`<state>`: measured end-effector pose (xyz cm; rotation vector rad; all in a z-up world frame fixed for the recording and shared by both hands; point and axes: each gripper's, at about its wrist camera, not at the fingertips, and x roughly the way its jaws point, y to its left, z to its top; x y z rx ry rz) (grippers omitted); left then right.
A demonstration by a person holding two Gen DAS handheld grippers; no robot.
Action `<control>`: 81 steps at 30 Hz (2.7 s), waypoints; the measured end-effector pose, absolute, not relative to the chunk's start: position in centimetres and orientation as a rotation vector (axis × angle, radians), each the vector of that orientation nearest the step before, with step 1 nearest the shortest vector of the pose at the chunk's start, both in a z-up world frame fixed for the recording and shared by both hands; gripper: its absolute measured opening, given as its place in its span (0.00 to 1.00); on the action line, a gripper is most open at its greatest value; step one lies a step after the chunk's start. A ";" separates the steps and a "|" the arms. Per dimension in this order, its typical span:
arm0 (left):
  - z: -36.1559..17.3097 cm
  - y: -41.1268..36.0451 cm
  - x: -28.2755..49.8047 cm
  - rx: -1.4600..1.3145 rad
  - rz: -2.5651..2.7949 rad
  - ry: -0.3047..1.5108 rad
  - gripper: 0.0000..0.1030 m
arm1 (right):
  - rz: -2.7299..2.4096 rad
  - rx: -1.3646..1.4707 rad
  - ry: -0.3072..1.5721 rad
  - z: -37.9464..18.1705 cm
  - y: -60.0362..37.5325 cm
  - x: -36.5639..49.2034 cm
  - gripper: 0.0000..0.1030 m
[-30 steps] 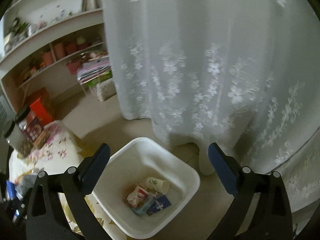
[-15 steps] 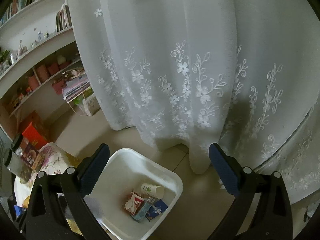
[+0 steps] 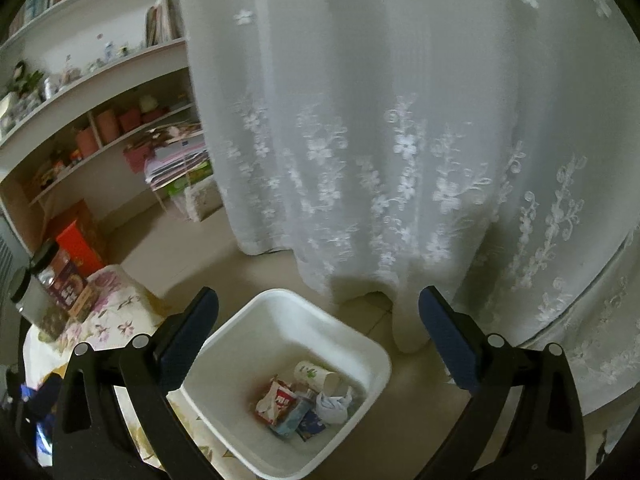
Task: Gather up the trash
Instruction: 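Drop the crumpled foil into the white bin by opening the left tool, then move both tools back to the table and grasp the blue box with the left tool, then grasp the orange peel with the right tool while the left tool holds the blue box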
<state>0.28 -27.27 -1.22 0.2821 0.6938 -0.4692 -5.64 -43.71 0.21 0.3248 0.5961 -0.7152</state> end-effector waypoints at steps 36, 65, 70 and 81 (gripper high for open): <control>-3.6 -3.8 7.6 0.178 -0.058 0.802 0.76 | -0.342 -0.045 0.760 -4.1 -20.6 5.8 0.93; -16.0 6.6 18.2 0.062 -0.085 1.225 0.51 | -0.016 -0.162 1.040 -12.2 -8.6 10.6 0.93; -14.9 7.3 17.5 0.008 -0.131 1.218 0.49 | 0.044 -0.119 1.089 -13.2 -7.2 11.1 0.93; -10.0 10.0 15.4 -0.078 -0.124 1.111 0.49 | 0.149 -0.085 1.174 -15.7 -3.2 12.0 0.67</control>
